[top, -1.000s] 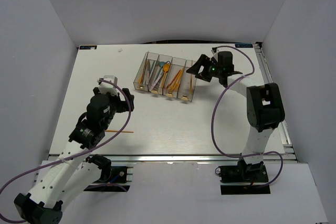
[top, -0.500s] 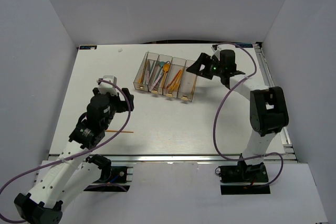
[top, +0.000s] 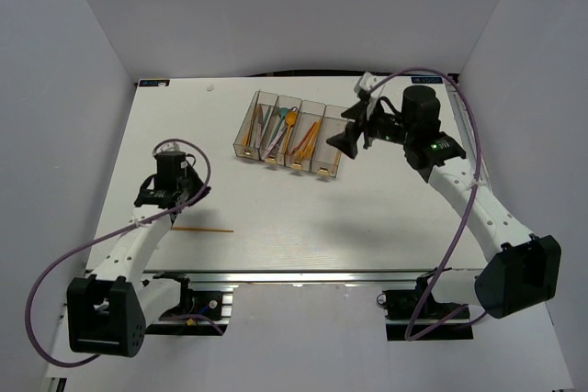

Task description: Sort the eating utensils into containers

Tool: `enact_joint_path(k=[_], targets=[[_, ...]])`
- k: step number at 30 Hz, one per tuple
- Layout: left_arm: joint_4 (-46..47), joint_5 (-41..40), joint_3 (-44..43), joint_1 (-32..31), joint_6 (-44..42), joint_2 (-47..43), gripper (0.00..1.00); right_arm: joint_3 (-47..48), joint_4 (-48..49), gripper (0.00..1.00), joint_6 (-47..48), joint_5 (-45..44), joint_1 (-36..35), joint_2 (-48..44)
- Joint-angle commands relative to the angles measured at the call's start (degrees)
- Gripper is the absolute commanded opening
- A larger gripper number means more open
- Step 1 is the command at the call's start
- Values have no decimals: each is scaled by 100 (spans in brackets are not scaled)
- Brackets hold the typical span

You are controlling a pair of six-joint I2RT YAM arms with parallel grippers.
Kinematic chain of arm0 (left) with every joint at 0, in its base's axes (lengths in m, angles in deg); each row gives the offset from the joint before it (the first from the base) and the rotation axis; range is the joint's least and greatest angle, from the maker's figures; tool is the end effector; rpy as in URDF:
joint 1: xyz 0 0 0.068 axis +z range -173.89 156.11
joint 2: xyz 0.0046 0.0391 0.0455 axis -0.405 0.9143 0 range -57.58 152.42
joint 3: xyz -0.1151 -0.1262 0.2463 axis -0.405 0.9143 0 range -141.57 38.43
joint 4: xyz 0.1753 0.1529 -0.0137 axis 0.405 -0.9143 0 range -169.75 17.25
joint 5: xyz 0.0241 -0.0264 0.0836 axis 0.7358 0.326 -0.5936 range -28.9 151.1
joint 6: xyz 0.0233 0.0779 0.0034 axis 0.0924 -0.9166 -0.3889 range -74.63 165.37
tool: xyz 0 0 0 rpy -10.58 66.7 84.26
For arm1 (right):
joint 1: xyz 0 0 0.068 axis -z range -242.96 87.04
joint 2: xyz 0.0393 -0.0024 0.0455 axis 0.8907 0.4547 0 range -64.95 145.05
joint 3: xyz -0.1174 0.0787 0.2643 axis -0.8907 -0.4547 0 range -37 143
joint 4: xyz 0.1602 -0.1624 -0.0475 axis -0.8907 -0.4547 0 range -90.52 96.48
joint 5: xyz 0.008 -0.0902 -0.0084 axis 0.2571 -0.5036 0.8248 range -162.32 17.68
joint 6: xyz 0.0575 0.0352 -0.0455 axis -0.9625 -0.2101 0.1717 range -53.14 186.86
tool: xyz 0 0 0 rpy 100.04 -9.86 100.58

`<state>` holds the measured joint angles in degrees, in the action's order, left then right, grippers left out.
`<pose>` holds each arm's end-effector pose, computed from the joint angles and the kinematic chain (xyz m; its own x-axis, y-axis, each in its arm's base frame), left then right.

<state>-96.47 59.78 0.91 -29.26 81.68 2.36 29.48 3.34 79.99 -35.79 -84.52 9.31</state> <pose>0.1945 -0.0166 0.2354 -0.6246 -0.5359 -0.5680 -0.3627 0.8432 -0.3968 0.2540 0.1456 0.4000 0.0190 -0.1888 -0.9818 -0.8570 0.5028 -0.1132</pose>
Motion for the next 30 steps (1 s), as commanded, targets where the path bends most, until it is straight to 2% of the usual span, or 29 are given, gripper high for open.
enact_joint_path(k=[1, 2, 3, 6, 9, 11, 20, 22, 26, 27, 30], targets=[[-622, 327, 87, 44, 947, 114, 9, -512, -680, 89, 955, 1093, 117, -25], [-764, 160, 113, 44, 1287, 192, 11, -635, -584, 89, 955, 988, 126, -165], [-896, -33, 139, 44, 1395, 228, 29, -680, -539, 89, 964, 935, 126, -236], [-1475, -456, 245, 44, 1930, 438, 60, -838, -355, 89, 894, 908, 126, -535], [-1740, -850, 298, 44, 2291, 606, 71, -1153, -100, 89, 762, 864, 126, -842], [-1969, -1114, 289, 44, 2582, 729, 74, -1277, -12, 89, 753, 812, 135, -966], [-2171, -1748, 104, 44, 2977, 1448, 74, -1480, 102, 89, 683, 741, 152, -1106], [-2128, -1889, 17, 44, 3013, 1686, 71, -1480, 111, 89, 665, 732, 178, -1107], [-2057, -1977, -133, 44, 3136, 2275, 52, -1532, 173, 89, 621, 741, 240, -1089], [-2048, -1960, -142, 44, 3180, 2450, 41, -1533, 173, 89, 621, 750, 266, -1089], [-1996, -1924, -116, 44, 3276, 2549, 19, -1524, 173, 89, 612, 759, 302, -1089]])
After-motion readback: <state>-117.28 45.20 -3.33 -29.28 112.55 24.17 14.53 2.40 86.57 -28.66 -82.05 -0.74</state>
